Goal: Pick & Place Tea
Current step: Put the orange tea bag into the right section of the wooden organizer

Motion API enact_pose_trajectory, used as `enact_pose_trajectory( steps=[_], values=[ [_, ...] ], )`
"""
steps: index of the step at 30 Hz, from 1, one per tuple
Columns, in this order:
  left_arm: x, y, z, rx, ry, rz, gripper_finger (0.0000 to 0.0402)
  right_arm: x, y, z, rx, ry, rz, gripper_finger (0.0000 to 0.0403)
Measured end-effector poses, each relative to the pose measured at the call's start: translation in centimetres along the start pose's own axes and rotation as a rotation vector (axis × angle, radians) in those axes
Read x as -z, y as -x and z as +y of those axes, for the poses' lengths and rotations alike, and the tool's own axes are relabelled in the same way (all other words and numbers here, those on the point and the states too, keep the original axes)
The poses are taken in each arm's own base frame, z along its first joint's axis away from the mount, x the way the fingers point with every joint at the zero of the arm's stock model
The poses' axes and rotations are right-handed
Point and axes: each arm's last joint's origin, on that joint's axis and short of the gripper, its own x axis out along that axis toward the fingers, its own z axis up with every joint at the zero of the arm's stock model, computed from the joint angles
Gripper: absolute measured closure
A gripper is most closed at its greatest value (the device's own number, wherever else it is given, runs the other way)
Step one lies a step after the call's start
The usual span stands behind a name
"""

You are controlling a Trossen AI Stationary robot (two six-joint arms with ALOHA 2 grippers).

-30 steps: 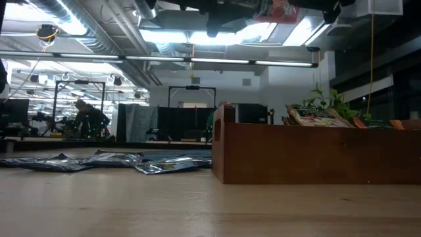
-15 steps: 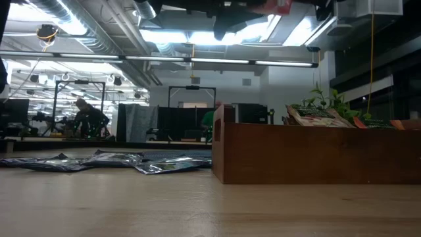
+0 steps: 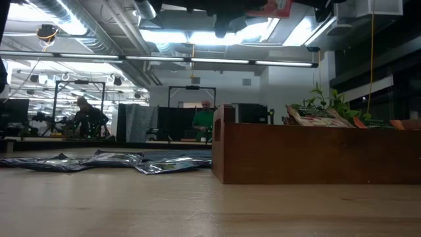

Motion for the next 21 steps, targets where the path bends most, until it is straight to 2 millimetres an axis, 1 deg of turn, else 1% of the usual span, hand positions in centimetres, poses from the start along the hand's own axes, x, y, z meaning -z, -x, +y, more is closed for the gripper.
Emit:
enact_pose_trajectory(
  steps=[3, 5, 10, 16, 21],
  values=[
    [0.1, -0.1, -0.4, 0.011, -0.027, 0.005, 0.0384, 0.0, 0.0, 0.0, -0.001, 0.0, 0.0, 0.0375],
    [0.2, -0.1, -0.7, 0.017, -0.03, 0.008, 0.0394, 0.0, 0.0, 0.0, -0.001, 0.001, 0.001, 0.037],
    [0.5, -0.2, -1.2, 0.023, -0.028, 0.034, 0.0394, 0.2, 0.0, 0.0, -0.003, -0.001, 0.019, 0.0354],
    [1.2, -0.3, -1.8, 0.015, -0.001, 0.095, 0.0396, 0.8, 0.0, 0.0, 0.004, -0.058, 0.078, 0.0308],
    [1.8, -0.3, -2.2, 0.013, 0.058, 0.149, 0.0397, 1.5, 0.2, -0.1, 0.01, -0.034, 0.141, 0.0282]
  ],
)
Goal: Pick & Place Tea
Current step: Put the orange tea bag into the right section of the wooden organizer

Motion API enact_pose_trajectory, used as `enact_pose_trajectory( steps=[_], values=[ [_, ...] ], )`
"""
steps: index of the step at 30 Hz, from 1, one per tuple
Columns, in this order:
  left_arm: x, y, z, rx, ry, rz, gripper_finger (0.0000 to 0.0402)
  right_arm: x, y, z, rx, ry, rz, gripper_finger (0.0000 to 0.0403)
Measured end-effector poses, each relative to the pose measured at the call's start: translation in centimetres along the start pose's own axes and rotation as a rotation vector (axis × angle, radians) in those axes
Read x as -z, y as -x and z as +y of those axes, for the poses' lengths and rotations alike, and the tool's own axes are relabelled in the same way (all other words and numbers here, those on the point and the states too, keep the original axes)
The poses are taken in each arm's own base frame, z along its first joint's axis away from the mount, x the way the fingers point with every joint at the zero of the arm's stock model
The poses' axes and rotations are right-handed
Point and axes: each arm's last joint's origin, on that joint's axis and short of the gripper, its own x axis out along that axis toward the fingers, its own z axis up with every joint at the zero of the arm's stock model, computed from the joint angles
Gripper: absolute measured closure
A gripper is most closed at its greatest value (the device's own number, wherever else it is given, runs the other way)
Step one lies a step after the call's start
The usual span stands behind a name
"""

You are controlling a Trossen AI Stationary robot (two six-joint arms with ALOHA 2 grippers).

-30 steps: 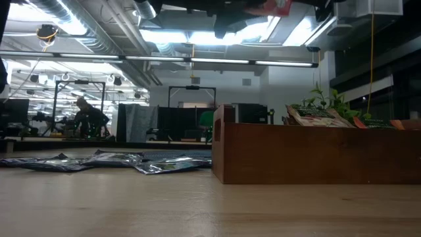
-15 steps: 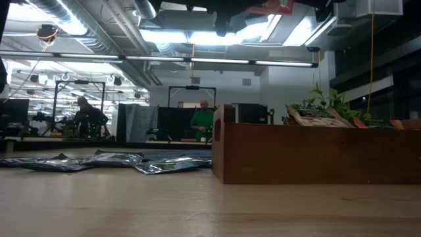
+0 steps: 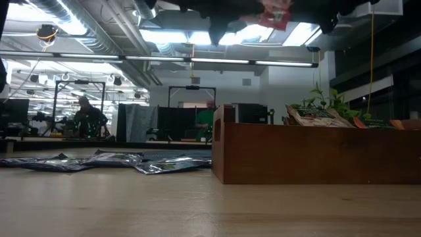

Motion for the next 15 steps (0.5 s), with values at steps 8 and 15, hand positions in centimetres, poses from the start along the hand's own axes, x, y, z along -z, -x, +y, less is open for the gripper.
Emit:
enact_pose_trajectory(
  steps=[8, 15],
  values=[
    [0.9, 0.0, -0.2, -0.044, 0.07, 0.077, 0.0398, -1.0, 0.1, -0.5, 0.191, 0.087, -0.098, 0.0283],
    [1.9, -0.9, -1.0, -0.03, 0.07, 0.118, 0.0398, -1.3, 0.2, -0.7, 0.289, 0.109, -0.126, 0.0283]
  ],
)
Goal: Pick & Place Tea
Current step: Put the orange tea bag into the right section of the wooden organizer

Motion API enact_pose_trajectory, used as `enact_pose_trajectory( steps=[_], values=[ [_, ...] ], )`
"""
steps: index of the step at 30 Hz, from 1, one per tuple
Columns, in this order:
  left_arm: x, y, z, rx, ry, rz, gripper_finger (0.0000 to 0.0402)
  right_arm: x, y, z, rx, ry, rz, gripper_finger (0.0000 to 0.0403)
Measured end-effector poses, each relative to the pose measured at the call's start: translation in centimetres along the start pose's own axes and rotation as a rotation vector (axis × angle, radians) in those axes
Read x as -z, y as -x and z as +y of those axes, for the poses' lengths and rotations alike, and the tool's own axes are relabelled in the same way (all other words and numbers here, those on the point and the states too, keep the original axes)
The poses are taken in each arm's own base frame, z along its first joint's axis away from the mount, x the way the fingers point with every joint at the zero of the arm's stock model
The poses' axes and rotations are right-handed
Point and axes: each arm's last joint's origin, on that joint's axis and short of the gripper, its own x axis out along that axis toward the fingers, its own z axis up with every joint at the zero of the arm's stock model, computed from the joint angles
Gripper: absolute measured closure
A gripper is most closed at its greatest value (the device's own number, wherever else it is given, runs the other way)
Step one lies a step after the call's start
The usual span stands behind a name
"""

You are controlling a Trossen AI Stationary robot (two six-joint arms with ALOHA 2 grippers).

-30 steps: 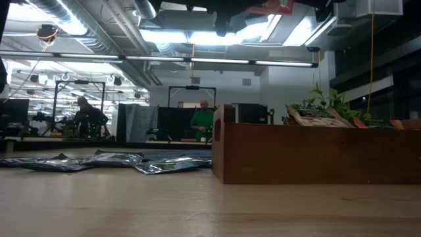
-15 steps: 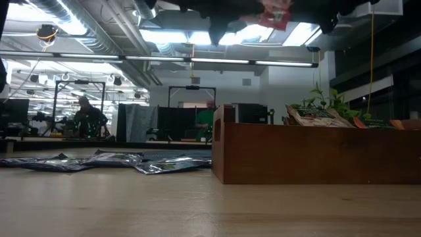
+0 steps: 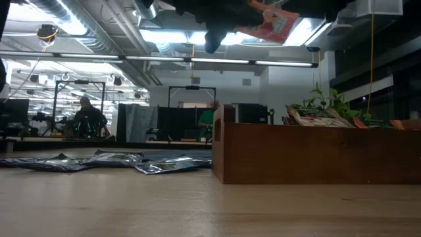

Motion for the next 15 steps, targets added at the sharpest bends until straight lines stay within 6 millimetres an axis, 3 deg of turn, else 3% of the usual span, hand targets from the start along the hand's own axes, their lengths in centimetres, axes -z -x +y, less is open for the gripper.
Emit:
enact_pose_trajectory(
  steps=[6, 15],
  values=[
    [0.2, -1.8, -0.1, -0.04, 0.0, 0.16, 0.0398, 0.9, -0.1, 0.5, -0.223, -0.079, 0.086, 0.0283],
    [-2.2, -3.8, -0.6, -0.078, -0.083, 0.335, 0.0398, 1.5, -0.8, 0.7, -0.365, -0.154, 0.159, 0.0283]
  ],
)
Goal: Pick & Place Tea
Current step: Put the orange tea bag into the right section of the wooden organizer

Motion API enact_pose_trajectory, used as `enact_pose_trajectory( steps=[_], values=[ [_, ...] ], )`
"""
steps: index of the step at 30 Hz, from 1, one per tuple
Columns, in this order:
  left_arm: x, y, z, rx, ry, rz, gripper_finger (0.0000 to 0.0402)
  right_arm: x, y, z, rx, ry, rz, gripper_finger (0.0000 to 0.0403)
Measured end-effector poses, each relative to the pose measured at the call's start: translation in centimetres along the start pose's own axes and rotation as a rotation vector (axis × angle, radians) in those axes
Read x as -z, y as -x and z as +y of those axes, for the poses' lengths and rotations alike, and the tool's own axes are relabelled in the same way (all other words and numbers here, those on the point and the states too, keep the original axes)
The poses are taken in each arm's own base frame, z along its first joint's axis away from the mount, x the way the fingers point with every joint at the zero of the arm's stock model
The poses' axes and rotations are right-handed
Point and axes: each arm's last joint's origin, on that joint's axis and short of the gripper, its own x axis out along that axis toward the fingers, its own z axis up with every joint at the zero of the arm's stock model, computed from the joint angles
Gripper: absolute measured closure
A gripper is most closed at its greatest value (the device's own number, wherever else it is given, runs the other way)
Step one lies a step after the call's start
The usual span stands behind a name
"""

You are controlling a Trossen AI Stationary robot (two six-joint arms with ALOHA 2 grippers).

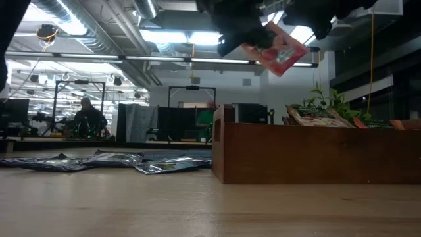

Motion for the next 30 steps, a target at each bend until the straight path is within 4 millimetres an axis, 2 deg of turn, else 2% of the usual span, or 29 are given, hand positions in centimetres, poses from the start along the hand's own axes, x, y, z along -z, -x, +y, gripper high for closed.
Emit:
enact_pose_trajectory(
  steps=[6, 9, 15, 23, 30],
  values=[
    [-2.1, 0.3, 0.1, -0.077, -0.053, 0.02, 0.0398, 0.5, -0.9, 0.0, -0.038, 0.003, 0.043, 0.0283],
    [-2.5, 0.5, 0.2, -0.11, -0.067, 0.037, 0.0398, 0.8, -1.5, 0.1, -0.044, 0.009, 0.069, 0.0283],
    [-2.5, 0.6, 0.5, -0.14, -0.065, 0.046, 0.0398, 1.1, -2.3, 0.3, -0.041, 0.015, 0.077, 0.0283],
    [-2.6, 0.6, 0.6, -0.142, -0.066, 0.036, 0.0398, 0.6, -2.4, 0.4, -0.05, 0.024, 0.024, 0.0283],
    [-2.9, 0.6, 0.6, -0.139, -0.068, 0.014, 0.0398, 0.7, -2.9, -0.2, -0.053, -0.008, 0.042, 0.0285]
  ],
)
